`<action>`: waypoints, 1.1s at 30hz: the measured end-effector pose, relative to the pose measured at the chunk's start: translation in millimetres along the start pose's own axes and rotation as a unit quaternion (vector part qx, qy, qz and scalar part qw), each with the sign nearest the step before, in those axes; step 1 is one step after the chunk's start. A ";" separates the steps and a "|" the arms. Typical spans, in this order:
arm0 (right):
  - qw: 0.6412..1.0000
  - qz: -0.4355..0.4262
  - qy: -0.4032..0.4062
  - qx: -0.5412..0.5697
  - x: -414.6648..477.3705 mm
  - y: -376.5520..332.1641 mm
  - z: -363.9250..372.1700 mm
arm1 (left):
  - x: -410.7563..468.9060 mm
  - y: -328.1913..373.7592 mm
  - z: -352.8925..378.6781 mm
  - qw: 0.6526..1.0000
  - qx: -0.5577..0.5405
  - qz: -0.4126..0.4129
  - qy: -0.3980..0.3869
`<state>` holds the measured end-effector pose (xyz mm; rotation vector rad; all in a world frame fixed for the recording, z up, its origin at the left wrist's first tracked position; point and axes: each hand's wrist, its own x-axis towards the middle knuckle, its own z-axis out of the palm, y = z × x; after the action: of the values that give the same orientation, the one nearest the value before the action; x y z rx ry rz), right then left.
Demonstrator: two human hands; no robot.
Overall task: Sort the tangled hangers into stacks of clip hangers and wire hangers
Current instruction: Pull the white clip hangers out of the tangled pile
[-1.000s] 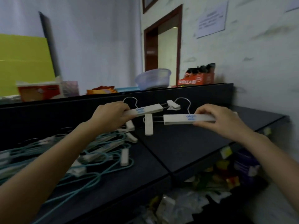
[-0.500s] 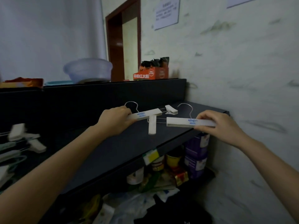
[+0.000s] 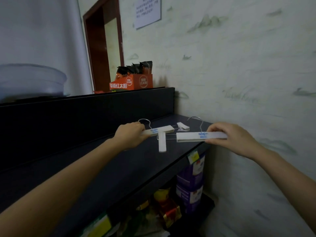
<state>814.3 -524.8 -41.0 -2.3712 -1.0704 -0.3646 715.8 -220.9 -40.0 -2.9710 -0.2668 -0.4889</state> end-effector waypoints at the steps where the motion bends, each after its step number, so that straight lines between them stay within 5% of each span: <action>1: 1.000 0.001 -0.002 -0.007 8.8 8.3 0.4 | 12.8 3.2 6.5 1.000 0.004 0.003 -0.006; 25: 0.968 -0.182 -0.170 0.025 199.1 144.9 76.2 | 174.0 40.2 92.2 0.982 -0.078 -0.135 -0.107; 33: 0.943 -0.251 -0.217 0.011 226.7 145.2 101.2 | 140.0 26.1 67.1 0.963 -0.114 -0.244 -0.023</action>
<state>1075.7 -410.0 -75.9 -2.1800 -1.8802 0.0092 872.0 -215.2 -59.6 -3.1273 -1.0283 -0.5261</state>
